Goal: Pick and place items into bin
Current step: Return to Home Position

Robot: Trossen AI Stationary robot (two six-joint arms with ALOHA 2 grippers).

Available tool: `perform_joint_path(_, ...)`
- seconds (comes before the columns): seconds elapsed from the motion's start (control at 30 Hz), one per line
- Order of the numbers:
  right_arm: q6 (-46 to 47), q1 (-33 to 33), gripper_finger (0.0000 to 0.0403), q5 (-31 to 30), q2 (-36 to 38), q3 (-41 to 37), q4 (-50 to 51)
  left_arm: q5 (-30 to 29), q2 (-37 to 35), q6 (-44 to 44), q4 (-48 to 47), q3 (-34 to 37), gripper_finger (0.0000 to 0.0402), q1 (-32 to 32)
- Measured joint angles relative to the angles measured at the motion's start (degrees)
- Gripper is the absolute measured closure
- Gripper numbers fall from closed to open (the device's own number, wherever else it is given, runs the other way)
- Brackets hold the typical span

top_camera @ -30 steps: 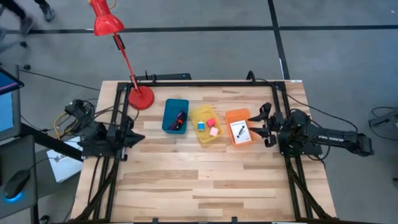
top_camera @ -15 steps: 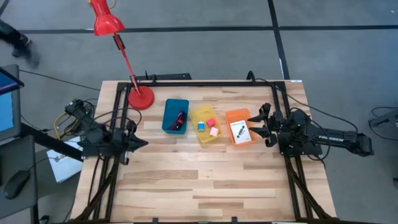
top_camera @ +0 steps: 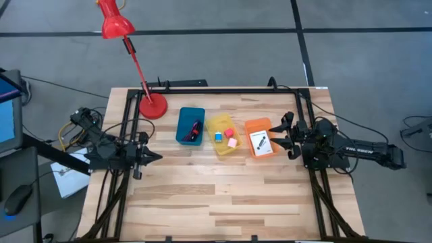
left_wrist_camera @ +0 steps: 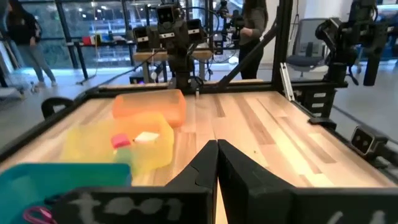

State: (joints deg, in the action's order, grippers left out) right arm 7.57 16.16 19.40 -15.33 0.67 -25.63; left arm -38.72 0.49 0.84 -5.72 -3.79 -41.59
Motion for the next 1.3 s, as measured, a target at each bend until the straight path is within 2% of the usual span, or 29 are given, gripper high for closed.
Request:
perform_joint_path(0.1, -0.01, 0.00, 0.0221, 0.00, 0.00, 0.00, -0.01, 0.00, 0.00, 1.93, -0.10, 0.00, 0.0402, 0.00)
perform_joint_path(1.3, 0.00, 0.00, 0.0221, 0.00, -0.02, 0.00, -0.02, -0.04, 0.00, 0.43, -0.36, 0.04, 0.0401, -0.01)
